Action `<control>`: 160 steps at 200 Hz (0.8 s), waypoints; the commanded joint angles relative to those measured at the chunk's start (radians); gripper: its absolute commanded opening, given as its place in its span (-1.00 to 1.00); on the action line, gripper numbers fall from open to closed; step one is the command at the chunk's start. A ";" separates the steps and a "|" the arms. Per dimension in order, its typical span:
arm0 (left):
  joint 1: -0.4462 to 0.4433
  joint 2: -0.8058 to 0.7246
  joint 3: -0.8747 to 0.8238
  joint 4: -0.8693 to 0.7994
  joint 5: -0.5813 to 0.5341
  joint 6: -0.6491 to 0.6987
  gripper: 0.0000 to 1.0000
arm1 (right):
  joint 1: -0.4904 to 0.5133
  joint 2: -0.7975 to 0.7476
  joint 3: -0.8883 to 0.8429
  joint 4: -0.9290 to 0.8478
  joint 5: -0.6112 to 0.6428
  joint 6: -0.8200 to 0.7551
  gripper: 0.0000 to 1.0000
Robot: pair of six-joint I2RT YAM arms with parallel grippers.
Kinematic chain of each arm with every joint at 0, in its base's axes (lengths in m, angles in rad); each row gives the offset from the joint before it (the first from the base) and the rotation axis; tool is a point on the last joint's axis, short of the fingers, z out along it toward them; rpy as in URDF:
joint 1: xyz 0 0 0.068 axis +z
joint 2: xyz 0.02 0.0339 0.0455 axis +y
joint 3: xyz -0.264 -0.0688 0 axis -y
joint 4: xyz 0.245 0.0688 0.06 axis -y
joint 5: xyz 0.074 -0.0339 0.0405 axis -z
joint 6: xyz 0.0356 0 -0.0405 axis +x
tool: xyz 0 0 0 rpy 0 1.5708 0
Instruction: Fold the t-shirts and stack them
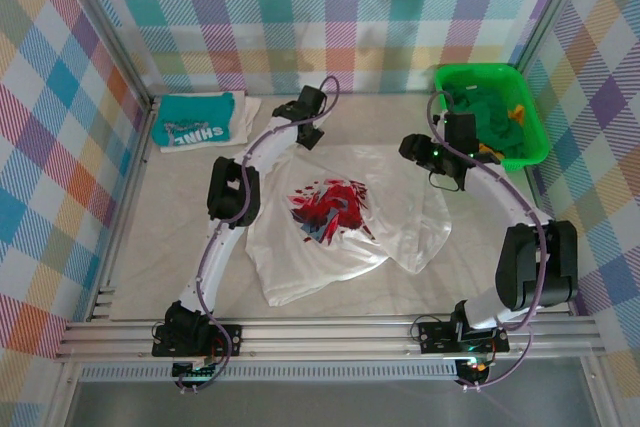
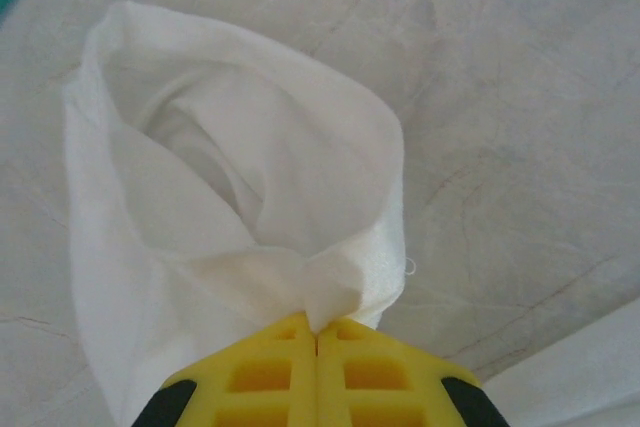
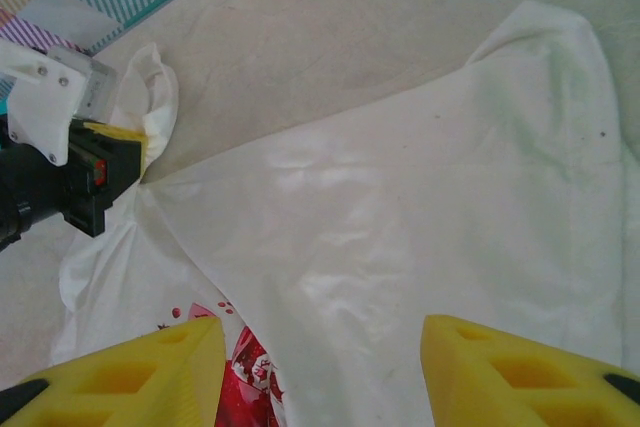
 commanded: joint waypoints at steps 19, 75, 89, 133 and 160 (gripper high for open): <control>0.096 -0.106 0.057 0.034 0.044 -0.015 -1.00 | -0.005 -0.031 -0.012 -0.001 -0.009 0.001 0.10; 0.222 -0.022 0.210 0.083 0.112 -0.025 -1.00 | -0.007 -0.018 -0.004 -0.007 -0.010 0.008 0.10; 0.248 0.016 0.251 0.120 0.103 -0.004 -0.61 | -0.006 -0.022 -0.003 -0.011 -0.013 0.008 0.10; 0.272 0.048 0.315 0.207 0.010 0.010 0.93 | -0.006 -0.029 0.005 -0.020 -0.025 0.010 0.11; 0.274 -0.044 0.316 0.082 -0.042 -0.116 1.00 | -0.006 -0.034 0.014 -0.034 -0.023 0.011 0.11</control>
